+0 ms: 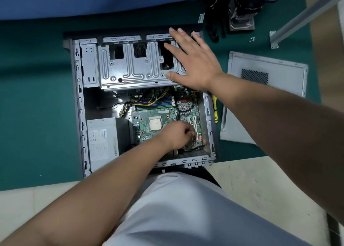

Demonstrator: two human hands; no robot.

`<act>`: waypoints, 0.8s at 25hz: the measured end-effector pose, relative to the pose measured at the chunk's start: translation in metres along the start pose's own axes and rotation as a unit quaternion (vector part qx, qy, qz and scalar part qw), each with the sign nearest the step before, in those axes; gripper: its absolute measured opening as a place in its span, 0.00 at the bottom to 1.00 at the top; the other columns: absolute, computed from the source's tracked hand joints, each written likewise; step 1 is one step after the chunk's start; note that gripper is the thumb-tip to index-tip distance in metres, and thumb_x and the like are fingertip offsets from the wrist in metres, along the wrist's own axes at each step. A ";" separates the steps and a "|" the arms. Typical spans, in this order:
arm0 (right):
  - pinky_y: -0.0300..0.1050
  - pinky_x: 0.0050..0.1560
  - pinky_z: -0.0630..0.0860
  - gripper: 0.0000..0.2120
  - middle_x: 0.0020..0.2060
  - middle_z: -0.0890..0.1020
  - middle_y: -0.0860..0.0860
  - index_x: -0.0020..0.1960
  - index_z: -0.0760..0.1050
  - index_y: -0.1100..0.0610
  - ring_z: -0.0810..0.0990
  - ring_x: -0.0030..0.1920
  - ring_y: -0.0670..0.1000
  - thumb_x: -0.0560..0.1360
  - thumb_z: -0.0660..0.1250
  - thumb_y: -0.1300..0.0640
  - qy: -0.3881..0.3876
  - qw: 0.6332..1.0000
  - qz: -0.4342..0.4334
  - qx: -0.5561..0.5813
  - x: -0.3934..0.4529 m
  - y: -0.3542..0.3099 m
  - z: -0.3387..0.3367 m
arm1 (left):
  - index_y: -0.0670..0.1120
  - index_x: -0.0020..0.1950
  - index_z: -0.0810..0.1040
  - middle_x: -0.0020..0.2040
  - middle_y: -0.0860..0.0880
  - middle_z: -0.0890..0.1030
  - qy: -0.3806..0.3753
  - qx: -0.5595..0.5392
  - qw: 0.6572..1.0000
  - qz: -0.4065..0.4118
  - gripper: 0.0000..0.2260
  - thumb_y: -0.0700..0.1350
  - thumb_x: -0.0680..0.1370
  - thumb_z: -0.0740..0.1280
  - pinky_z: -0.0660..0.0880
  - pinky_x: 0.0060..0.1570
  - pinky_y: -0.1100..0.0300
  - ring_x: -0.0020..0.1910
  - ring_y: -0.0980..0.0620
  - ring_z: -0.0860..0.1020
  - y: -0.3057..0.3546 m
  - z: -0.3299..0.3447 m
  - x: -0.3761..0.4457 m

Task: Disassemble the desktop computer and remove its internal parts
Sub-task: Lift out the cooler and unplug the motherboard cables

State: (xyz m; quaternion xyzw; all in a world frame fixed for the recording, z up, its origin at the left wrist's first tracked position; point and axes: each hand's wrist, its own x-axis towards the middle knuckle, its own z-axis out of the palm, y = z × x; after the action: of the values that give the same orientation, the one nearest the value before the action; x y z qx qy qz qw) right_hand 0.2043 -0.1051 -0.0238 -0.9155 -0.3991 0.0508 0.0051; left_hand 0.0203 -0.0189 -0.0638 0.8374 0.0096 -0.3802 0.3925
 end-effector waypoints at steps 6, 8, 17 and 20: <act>0.55 0.81 0.44 0.44 0.83 0.46 0.49 0.84 0.50 0.51 0.45 0.83 0.50 0.77 0.53 0.28 -0.005 1.000 0.013 -0.006 0.001 0.000 0.002 | 0.50 0.63 0.82 0.56 0.48 0.85 0.064 0.057 0.996 0.031 0.11 0.47 0.84 0.63 0.74 0.46 0.60 0.47 0.49 0.79 -0.025 -0.037 -0.007; 0.54 0.81 0.44 0.45 0.83 0.46 0.48 0.84 0.49 0.50 0.45 0.82 0.49 0.76 0.55 0.28 0.002 1.000 0.025 0.013 0.003 -0.001 0.004 | 0.50 0.63 0.82 0.56 0.48 0.85 0.094 0.062 0.993 0.044 0.11 0.46 0.83 0.63 0.77 0.49 0.57 0.48 0.48 0.80 -0.032 -0.045 -0.005; 0.54 0.81 0.43 0.43 0.83 0.46 0.48 0.84 0.47 0.52 0.43 0.83 0.50 0.78 0.47 0.27 0.015 0.999 0.045 0.002 0.004 -0.002 0.008 | 0.46 0.70 0.78 0.65 0.45 0.80 0.179 0.132 0.959 0.177 0.16 0.44 0.82 0.65 0.73 0.65 0.53 0.65 0.45 0.77 -0.025 -0.043 0.028; 0.53 0.81 0.43 0.43 0.83 0.46 0.48 0.84 0.47 0.51 0.43 0.82 0.49 0.78 0.48 0.27 0.019 0.999 0.038 0.004 0.005 -0.001 0.009 | 0.48 0.70 0.76 0.64 0.45 0.80 0.208 0.178 0.948 0.164 0.17 0.49 0.82 0.64 0.75 0.62 0.48 0.64 0.42 0.77 -0.021 -0.042 0.049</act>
State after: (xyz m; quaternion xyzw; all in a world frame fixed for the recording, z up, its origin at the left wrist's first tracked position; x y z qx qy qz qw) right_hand 0.2057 -0.1013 -0.0331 -0.9306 -0.3640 0.0349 0.0149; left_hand 0.0754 0.0100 -0.0921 0.9440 -0.1142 -0.1238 0.2836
